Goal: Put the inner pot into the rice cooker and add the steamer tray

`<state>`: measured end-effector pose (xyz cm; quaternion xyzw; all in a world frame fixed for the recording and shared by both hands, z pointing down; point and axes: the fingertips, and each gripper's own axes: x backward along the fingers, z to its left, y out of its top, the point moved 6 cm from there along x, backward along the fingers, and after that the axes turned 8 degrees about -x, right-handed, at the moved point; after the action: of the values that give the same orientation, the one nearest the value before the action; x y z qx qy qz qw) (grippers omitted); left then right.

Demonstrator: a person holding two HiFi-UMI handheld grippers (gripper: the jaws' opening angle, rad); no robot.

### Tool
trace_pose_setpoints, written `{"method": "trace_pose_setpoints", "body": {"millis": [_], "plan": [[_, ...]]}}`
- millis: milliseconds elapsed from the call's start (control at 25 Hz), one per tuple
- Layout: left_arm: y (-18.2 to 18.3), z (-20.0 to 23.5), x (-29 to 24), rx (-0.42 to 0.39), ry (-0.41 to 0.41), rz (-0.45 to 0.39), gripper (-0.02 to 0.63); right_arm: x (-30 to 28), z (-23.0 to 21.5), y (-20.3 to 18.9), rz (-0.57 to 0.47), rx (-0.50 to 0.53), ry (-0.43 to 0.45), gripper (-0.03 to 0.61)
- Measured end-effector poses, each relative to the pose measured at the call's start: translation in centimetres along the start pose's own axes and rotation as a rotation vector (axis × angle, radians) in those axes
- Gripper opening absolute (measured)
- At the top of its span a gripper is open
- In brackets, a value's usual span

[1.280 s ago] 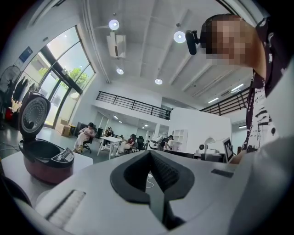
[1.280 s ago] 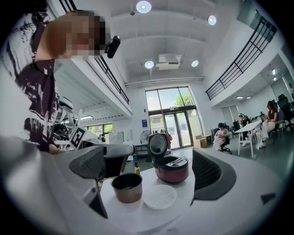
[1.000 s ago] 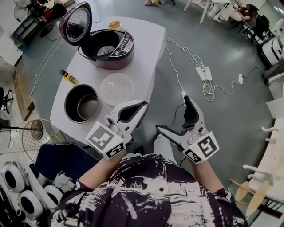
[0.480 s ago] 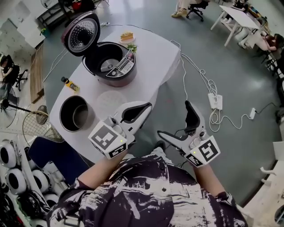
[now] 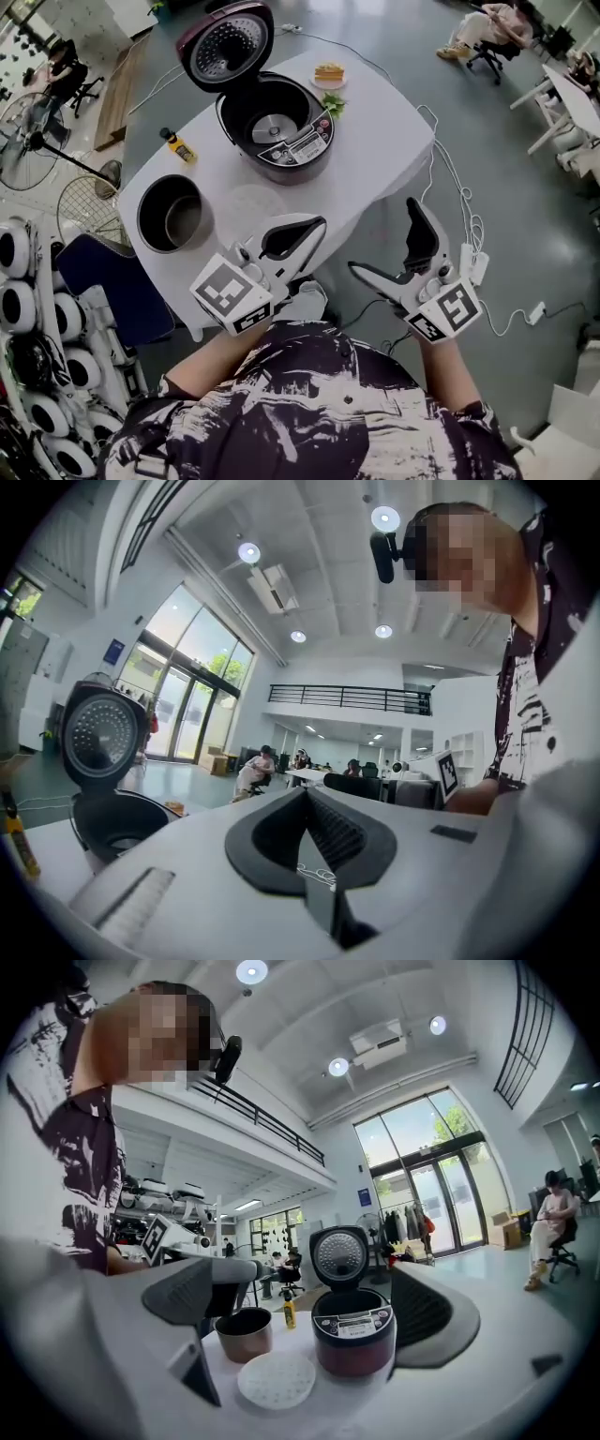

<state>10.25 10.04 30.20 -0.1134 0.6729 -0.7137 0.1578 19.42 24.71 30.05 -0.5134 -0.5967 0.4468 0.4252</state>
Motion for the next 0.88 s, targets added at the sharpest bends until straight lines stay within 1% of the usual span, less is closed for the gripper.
{"method": "trace_pose_setpoints", "body": {"millis": [120,280,400,480,560,680,800,880], "plan": [[-0.4,3.9,1.1,0.012,0.088,-0.047,0.005,-5.3,-0.9,0.3,0.041,0.025,0.104,0.551],[-0.7,10.1,3.7,0.029,0.210,-0.095,0.005,-14.1,-1.2,0.7,0.096,0.047,0.246,0.551],[-1.0,13.8,6.8,0.053,0.355,-0.126,0.005,-20.6,-0.8,0.8,0.154,0.068,0.383,0.551],[-1.0,15.5,9.6,0.053,0.459,-0.132,0.005,-24.2,-0.1,0.5,0.180,0.061,0.455,0.551],[-0.9,16.5,12.5,0.038,0.553,-0.132,0.005,-26.9,1.0,0.2,0.193,0.042,0.509,0.551],[-0.9,16.7,16.8,0.031,0.698,-0.131,0.005,-30.2,3.6,-0.7,0.223,0.009,0.597,0.551],[-1.5,16.4,20.7,0.039,0.847,-0.133,0.005,-34.1,6.8,-2.9,0.292,-0.015,0.690,0.551],[-1.8,15.8,23.0,0.044,0.923,-0.138,0.005,-36.5,8.8,-5.2,0.353,-0.028,0.713,0.551]]}}
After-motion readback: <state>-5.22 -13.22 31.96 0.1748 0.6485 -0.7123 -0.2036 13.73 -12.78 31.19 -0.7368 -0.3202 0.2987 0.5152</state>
